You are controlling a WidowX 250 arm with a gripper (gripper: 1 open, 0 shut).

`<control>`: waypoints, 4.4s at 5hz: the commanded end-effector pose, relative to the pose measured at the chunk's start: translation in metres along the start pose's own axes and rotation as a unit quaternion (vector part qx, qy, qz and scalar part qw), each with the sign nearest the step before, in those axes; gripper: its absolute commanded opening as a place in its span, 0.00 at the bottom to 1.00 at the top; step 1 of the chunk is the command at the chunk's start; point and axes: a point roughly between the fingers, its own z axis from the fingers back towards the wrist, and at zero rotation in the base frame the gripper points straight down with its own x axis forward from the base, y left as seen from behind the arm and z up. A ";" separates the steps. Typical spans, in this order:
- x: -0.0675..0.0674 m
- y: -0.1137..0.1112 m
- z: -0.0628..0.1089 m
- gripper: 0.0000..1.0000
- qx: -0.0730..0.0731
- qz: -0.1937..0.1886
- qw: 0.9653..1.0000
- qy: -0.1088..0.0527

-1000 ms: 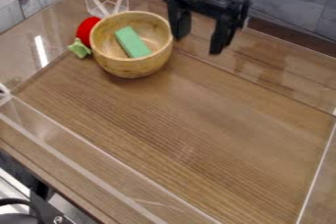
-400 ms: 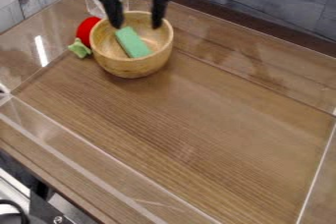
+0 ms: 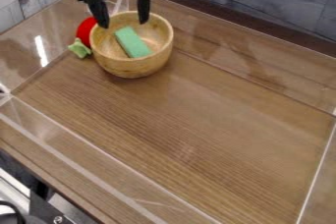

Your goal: Remove the green stick from the brown bowl and put it on the table

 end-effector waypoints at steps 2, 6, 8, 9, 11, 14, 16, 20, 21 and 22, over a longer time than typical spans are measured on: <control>0.011 -0.006 -0.004 1.00 -0.023 0.081 0.996 -0.035; 0.038 -0.004 -0.016 1.00 -0.040 0.121 0.991 -0.041; 0.056 -0.007 -0.023 1.00 -0.044 0.130 0.990 -0.044; 0.064 -0.014 -0.028 1.00 -0.045 0.140 0.988 -0.047; 0.069 -0.009 -0.034 1.00 -0.047 0.173 0.982 -0.053; 0.063 -0.023 -0.045 0.00 -0.048 0.160 0.984 -0.056; 0.054 -0.023 0.012 0.00 -0.073 0.126 0.988 -0.045; -0.020 -0.045 0.022 0.00 -0.087 0.042 0.995 -0.031; -0.039 -0.056 0.018 0.00 -0.086 0.003 0.996 -0.024; -0.069 -0.072 0.018 0.00 -0.080 -0.062 0.995 -0.013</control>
